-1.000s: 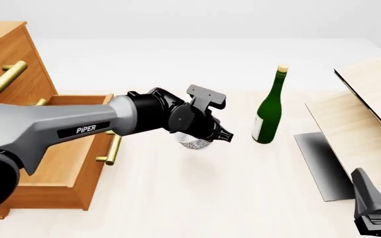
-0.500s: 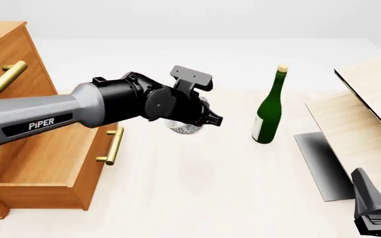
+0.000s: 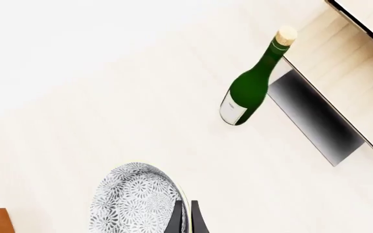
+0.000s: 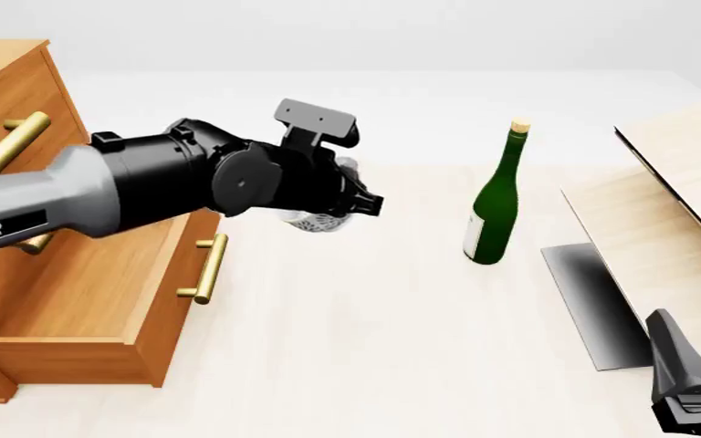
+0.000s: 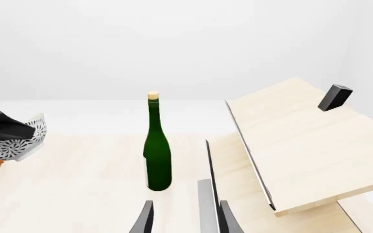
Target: Put the bowl in the bottom drawer of the cabinet.
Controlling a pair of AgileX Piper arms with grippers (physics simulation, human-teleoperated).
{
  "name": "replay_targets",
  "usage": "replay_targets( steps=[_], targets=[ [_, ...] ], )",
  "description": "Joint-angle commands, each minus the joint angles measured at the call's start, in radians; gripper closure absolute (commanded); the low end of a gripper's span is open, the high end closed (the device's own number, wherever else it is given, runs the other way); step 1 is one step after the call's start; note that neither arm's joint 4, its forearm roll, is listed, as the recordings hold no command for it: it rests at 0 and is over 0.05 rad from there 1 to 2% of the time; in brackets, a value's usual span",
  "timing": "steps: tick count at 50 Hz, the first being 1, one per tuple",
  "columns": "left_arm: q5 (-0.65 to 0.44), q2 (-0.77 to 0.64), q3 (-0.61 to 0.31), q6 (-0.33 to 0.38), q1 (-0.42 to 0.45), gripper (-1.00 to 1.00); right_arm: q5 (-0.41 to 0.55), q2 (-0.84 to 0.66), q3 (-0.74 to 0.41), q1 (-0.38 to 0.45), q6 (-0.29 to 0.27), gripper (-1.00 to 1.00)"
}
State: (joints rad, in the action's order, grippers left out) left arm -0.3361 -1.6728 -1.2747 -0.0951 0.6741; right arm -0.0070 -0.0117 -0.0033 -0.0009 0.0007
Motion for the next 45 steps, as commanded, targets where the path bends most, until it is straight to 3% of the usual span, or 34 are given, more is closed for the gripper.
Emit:
replay_targets(
  steps=[1,45],
  targets=[
    [0.007,0.078,0.051,0.007,-0.025,1.0,0.0,0.0,0.0,0.0,0.0,-1.0],
    [0.011,0.319,0.239,0.008,-0.176,1.0,0.0,0.0,0.0,0.0,0.0,-1.0]
  ],
)
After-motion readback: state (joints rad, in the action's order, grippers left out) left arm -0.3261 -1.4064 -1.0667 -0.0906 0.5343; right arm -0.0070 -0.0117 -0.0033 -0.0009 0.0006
